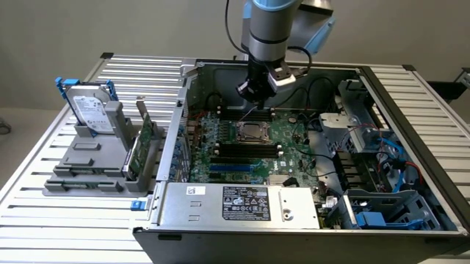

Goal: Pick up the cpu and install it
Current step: 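Install the first cpu locking lever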

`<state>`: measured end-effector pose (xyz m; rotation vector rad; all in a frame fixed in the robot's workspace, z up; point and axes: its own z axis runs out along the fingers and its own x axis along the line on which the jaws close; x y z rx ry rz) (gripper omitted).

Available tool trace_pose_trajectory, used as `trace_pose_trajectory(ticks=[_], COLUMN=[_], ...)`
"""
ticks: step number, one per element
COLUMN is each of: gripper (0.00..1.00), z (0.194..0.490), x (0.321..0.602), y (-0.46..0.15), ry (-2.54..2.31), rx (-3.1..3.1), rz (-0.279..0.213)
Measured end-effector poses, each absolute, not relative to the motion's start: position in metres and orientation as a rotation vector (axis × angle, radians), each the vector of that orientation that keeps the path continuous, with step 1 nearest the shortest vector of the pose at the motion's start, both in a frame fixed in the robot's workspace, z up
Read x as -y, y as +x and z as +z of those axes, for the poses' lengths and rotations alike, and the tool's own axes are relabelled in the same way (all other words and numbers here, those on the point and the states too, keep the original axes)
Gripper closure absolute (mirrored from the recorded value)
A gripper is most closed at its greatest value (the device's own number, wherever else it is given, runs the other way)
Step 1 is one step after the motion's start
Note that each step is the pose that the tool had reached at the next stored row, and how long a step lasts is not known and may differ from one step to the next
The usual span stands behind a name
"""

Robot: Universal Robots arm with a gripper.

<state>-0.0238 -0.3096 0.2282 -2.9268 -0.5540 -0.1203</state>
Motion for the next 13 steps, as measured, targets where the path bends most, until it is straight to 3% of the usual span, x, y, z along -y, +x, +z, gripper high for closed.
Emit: trace_pose_trajectory(ticks=[13], gripper=[0.89], z=[0.239], x=[0.321], y=[-0.023], ry=[-2.943], rx=[0.467], rz=[-0.143])
